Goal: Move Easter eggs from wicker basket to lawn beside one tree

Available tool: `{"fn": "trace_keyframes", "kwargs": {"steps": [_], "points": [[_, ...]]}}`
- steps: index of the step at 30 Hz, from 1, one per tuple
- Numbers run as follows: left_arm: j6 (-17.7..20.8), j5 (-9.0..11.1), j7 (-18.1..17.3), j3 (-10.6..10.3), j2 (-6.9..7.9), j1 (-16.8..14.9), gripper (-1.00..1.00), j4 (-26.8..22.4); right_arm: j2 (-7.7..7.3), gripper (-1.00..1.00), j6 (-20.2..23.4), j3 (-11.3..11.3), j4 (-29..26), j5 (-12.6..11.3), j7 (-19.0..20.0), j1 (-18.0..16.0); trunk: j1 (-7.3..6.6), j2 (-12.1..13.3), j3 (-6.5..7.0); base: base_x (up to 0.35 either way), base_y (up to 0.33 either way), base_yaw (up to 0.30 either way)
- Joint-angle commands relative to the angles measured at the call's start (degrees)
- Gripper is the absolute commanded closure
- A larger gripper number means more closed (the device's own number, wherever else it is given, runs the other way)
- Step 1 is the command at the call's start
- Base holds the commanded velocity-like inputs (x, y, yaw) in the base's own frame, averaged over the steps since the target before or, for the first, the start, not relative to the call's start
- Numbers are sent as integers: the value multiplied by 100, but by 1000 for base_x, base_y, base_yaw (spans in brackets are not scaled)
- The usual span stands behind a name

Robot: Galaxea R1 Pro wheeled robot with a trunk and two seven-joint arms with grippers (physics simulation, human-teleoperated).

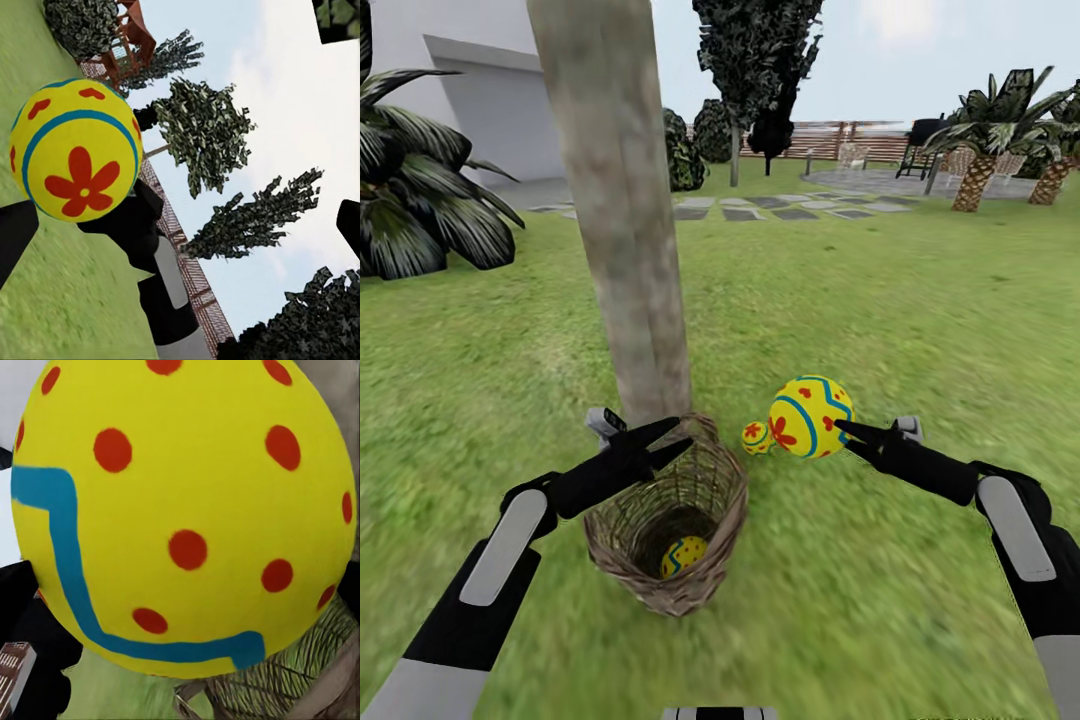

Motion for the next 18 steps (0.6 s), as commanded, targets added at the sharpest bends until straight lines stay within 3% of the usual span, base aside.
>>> {"fn": "trace_keyframes", "kwargs": {"steps": [1, 13, 16, 18], "points": [[16, 6, -11, -5, 1, -3, -100, 1, 1, 100, 24, -11, 2, 17, 22, -4, -3, 0, 23, 0, 0, -266], [24, 6, -11, -6, -1, -3, -100, 1, 3, 100, 24, -125, 184, 10, 18, 22, -34, 16, 352, 0, 0, -266], [22, 6, -11, -6, -1, -3, -100, 1, 0, 100, 19, -411, 344, 28, 12, 22, -42, 20, 434, 0, 0, -267], [17, 6, -11, 2, -1, -3, -100, 4, -20, 100, -2, -479, 571, 45, -33, 22, -45, 21, 466, 0, 0, -265]]}}
